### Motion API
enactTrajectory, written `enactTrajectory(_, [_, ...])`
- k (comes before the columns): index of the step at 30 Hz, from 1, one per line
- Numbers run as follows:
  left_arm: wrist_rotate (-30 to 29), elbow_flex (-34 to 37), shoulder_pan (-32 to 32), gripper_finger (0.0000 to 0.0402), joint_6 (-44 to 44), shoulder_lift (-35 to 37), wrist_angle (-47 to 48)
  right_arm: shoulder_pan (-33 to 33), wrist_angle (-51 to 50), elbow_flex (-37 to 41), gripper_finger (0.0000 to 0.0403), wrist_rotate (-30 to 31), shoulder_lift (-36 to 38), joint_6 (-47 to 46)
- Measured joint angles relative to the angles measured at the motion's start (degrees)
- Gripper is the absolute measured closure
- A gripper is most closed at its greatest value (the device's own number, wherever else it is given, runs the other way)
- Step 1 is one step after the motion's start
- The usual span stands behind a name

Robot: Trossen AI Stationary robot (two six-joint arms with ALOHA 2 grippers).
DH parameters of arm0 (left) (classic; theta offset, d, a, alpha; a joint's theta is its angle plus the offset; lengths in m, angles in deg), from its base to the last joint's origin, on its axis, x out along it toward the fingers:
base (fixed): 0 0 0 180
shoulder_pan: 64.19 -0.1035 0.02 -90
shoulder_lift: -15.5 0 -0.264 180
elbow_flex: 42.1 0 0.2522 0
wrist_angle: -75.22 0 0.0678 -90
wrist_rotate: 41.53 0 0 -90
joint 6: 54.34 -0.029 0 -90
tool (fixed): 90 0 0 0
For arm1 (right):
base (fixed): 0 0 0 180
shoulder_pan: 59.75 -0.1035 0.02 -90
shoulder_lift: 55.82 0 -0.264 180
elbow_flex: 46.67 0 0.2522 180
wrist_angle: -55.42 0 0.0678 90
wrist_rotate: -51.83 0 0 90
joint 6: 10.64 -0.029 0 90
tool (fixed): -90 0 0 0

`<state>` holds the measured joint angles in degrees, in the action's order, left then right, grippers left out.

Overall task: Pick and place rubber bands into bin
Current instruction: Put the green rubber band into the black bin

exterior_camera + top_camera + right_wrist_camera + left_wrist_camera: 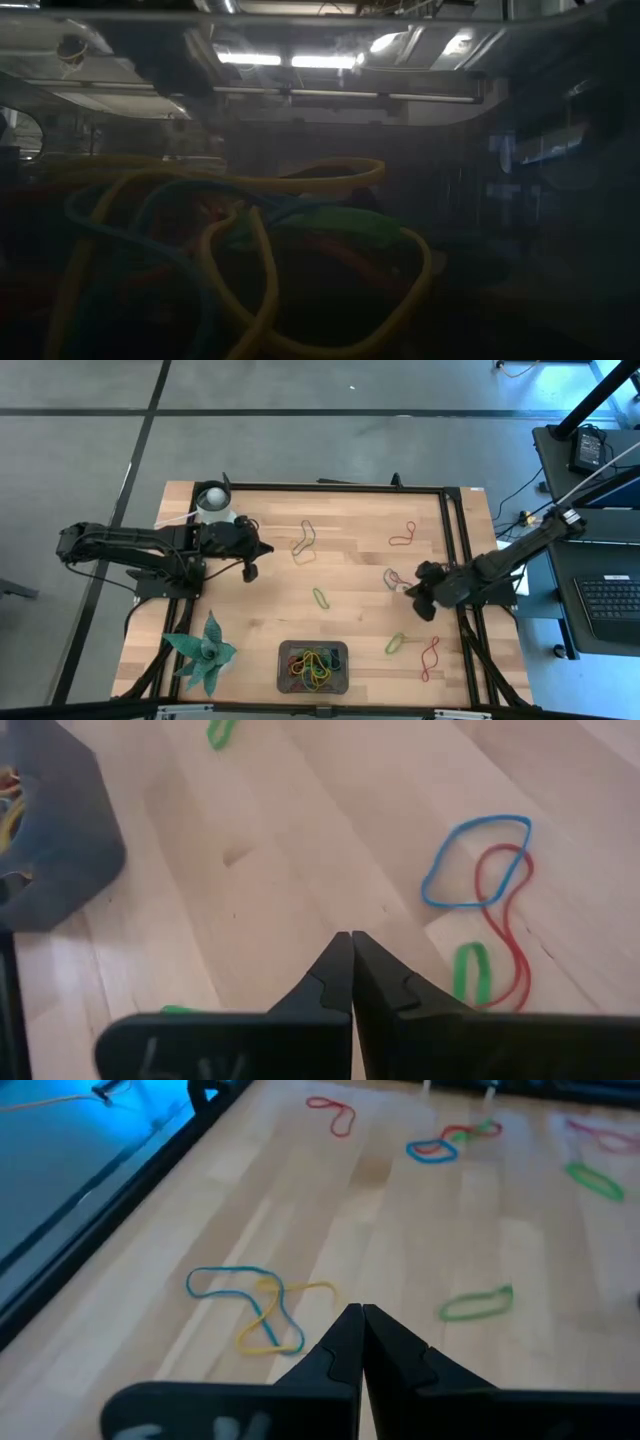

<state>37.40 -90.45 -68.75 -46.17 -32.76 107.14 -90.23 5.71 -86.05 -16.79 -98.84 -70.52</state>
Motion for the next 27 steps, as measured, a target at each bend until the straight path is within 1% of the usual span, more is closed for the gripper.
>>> enactTrajectory(3, [-1.10,-2.27,0.00,0.0400,1.10,-1.98,0.02,0.00,-0.01,2.52,0.0401,0.01,4.86,0.20])
enactTrajectory(6, [-2.48,-5.91,0.00,0.0400,0.40,-5.47,-0.01,0.00,-2.07,3.94,0.0396,0.01,8.05,0.26])
enactTrajectory(10, [-3.20,-11.96,0.00,0.0400,-2.20,-11.84,-0.12,0.00,-7.51,4.25,0.0391,0.03,9.73,0.31])
enactTrajectory(13, [-1.29,-16.88,0.00,0.0400,-4.37,-17.60,0.60,0.00,-9.36,4.26,0.0390,0.03,9.86,0.33])
enactTrajectory(17, [3.08,-24.25,0.82,0.0400,-8.80,-25.99,5.35,0.00,-9.26,4.26,0.0390,0.03,9.81,0.36])
enactTrajectory(20, [3.48,-29.71,2.77,0.0400,-13.58,-32.32,9.78,0.00,-9.26,4.26,0.0389,0.02,9.81,0.33])
enactTrajectory(22, [4.37,-32.95,4.31,0.0398,-18.91,-36.21,12.28,0.00,-9.26,4.26,0.0389,0.02,9.81,0.34])
enactTrajectory(24, [4.80,-35.49,5.77,0.0391,-23.32,-39.67,14.34,0.00,-9.27,4.26,0.0389,0.01,9.81,0.35])
enactTrajectory(27, [5.06,-38.04,7.19,0.0368,-26.50,-44.09,15.72,0.00,-9.31,4.26,0.0389,0.01,9.81,0.36])
